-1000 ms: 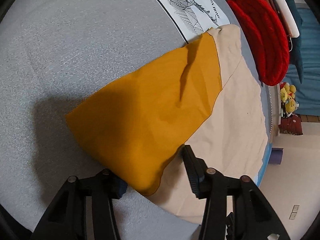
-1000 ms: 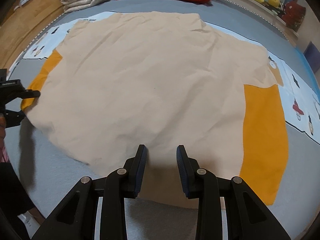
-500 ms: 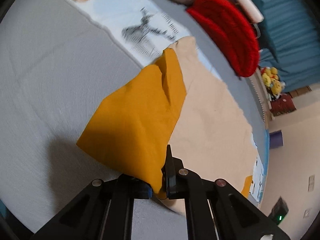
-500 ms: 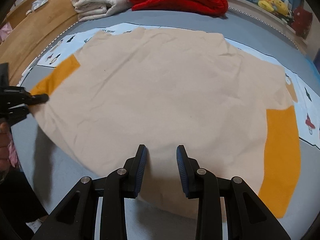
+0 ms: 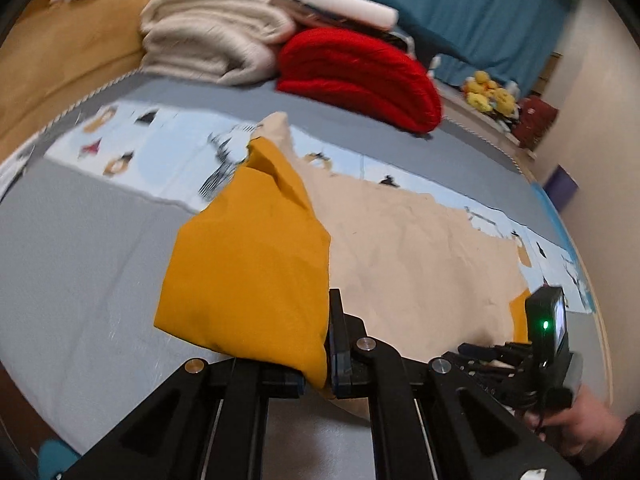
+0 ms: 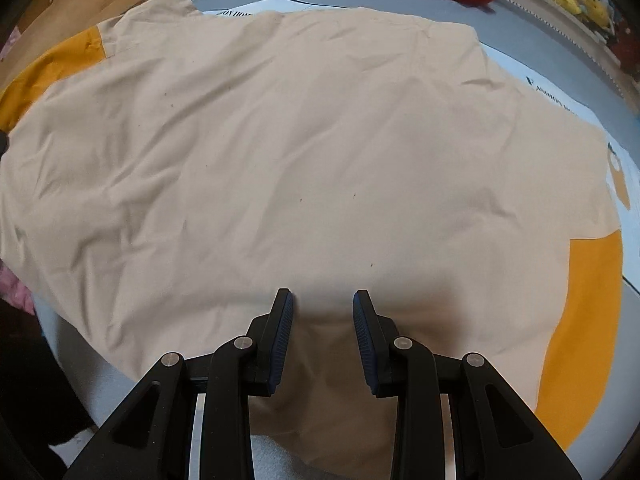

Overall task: Fold large clothes
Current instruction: 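Grasp the orange side edge with the left tool and lift it, then fold the orange side over the jacket body with the left tool, release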

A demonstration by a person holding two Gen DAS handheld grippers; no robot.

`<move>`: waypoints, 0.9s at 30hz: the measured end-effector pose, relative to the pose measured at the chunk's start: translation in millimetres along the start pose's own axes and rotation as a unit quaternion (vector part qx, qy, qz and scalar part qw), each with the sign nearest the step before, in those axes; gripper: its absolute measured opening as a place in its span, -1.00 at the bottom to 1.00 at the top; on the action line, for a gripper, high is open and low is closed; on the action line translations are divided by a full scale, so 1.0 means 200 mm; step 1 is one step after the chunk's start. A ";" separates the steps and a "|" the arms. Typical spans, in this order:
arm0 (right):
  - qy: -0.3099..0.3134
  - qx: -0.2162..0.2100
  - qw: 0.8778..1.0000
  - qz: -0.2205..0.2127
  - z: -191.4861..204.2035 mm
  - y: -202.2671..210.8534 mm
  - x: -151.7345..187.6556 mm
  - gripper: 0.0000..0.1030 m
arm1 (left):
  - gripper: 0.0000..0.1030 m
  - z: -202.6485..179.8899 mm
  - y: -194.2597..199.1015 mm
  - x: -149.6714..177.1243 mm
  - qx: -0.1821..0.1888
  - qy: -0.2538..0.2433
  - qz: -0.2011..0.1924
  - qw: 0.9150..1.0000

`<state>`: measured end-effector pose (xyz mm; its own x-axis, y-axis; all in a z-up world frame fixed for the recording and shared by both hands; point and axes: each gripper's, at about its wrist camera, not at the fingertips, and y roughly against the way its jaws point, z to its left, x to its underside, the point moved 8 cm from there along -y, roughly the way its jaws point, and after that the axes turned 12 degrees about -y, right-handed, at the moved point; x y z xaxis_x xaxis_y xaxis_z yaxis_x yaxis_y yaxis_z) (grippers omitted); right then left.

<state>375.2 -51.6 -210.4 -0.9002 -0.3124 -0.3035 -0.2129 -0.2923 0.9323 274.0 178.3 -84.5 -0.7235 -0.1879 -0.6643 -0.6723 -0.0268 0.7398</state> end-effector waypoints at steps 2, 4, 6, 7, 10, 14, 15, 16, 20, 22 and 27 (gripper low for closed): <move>-0.010 0.004 1.000 -0.016 -0.05 0.07 -0.03 -0.36 | -0.87 -0.07 0.00 -0.02 0.007 -0.017 -0.010 1.000; -0.022 0.007 0.998 -0.053 -0.12 0.19 -0.08 -0.36 | -0.87 -0.15 0.01 -0.05 0.010 -0.041 -0.022 0.999; -0.039 0.000 0.994 -0.098 -0.23 0.36 -0.13 -0.36 | -0.88 -0.28 0.02 -0.06 0.015 -0.077 -0.038 0.996; -0.047 -0.001 0.993 -0.110 -0.27 0.42 -0.14 -0.35 | -0.88 -0.35 0.03 -0.07 0.019 -0.094 -0.045 0.994; -0.078 -0.001 0.985 -0.152 -0.48 0.63 -0.16 -0.13 | -0.88 -0.59 0.04 -0.08 0.040 -0.141 -0.063 0.987; -0.115 0.005 0.977 -0.181 -0.69 0.82 -0.13 0.00 | -0.89 -0.99 0.02 -0.05 0.083 -0.204 -0.077 0.972; -0.124 0.006 0.975 -0.185 -0.75 0.86 -0.10 0.01 | -0.89 -1.07 0.02 -0.03 0.092 -0.216 -0.077 0.969; -0.133 0.006 0.973 -0.189 -0.81 0.89 -0.11 0.01 | -0.89 -1.18 0.00 -0.01 0.105 -0.232 -0.076 0.964; -0.177 -0.004 0.964 -0.200 -1.02 0.99 -0.03 0.01 | -0.89 -1.55 -0.12 0.15 0.153 -0.297 -0.036 0.942; -0.197 -0.009 0.960 -0.199 -1.10 1.02 0.01 0.01 | -0.88 -1.67 -0.22 0.27 0.173 -0.330 0.005 0.928; -0.224 -0.037 0.960 -0.165 -1.18 0.93 0.07 0.02 | -0.57 -1.73 -0.38 0.45 0.211 -0.343 0.112 0.908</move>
<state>413.2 -323.7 -86.7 -0.8654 0.2229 -0.4488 -0.5011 -0.3777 0.7786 314.1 -175.7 -163.9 -0.6792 0.5186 -0.5194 -0.3909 0.3433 0.8540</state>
